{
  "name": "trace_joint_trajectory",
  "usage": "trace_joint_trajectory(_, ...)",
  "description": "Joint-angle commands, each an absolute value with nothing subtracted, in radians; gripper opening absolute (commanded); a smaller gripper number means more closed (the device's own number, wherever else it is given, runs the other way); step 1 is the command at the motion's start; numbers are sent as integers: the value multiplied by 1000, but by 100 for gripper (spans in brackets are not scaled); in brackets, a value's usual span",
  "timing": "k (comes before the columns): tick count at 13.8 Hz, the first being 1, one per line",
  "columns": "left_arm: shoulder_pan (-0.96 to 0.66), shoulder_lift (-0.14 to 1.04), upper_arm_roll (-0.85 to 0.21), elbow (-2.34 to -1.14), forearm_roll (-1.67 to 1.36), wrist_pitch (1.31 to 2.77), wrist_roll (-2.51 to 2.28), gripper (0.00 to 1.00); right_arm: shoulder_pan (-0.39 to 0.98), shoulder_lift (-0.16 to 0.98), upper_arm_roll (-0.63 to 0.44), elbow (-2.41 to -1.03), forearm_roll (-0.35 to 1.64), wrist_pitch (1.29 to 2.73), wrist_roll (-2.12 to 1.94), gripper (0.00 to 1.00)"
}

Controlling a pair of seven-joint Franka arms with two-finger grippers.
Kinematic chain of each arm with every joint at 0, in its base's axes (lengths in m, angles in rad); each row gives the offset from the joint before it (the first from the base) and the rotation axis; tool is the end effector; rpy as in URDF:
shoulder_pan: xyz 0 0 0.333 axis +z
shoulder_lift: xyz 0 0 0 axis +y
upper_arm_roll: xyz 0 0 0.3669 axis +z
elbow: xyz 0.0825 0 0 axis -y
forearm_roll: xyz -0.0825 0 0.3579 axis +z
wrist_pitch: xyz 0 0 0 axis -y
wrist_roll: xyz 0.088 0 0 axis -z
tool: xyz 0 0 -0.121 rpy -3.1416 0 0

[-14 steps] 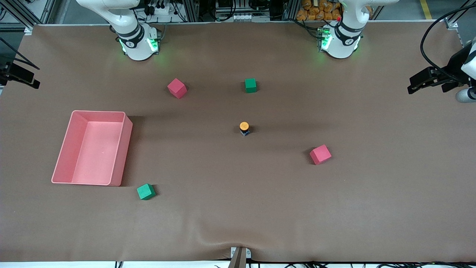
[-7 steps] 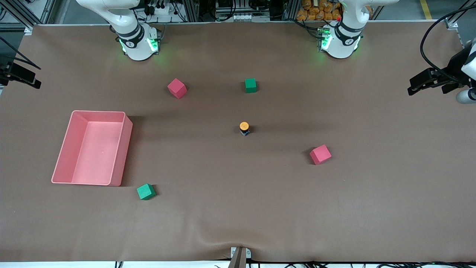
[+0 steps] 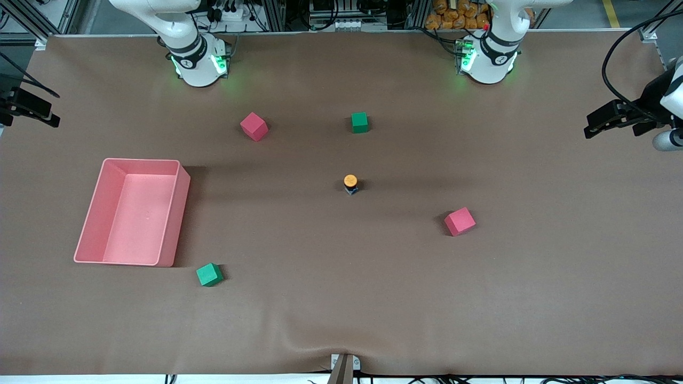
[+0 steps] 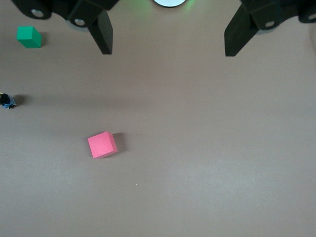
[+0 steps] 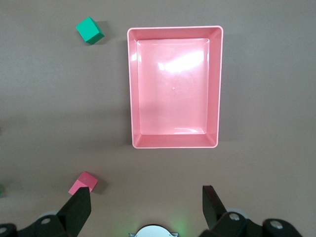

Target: Place and upright button with both arms

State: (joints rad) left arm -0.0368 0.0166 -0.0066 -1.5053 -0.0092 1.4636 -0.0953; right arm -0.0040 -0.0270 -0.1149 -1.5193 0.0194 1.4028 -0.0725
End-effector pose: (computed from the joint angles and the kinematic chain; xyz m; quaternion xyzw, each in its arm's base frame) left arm 0.5223 -0.0238 0.6725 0.9992 0.0256 -0.0294 0.0026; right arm 0.4964 -0.0578 0.6839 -0.9987 0.0219 0.0435 0.0154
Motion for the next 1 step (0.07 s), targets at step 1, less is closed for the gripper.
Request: trace_joint_trajectory(1, -28, 12, -12, -1512, 2, 1479, -83, 100, -6, -37, -115, -1529, 35, 1407, -91, 100)
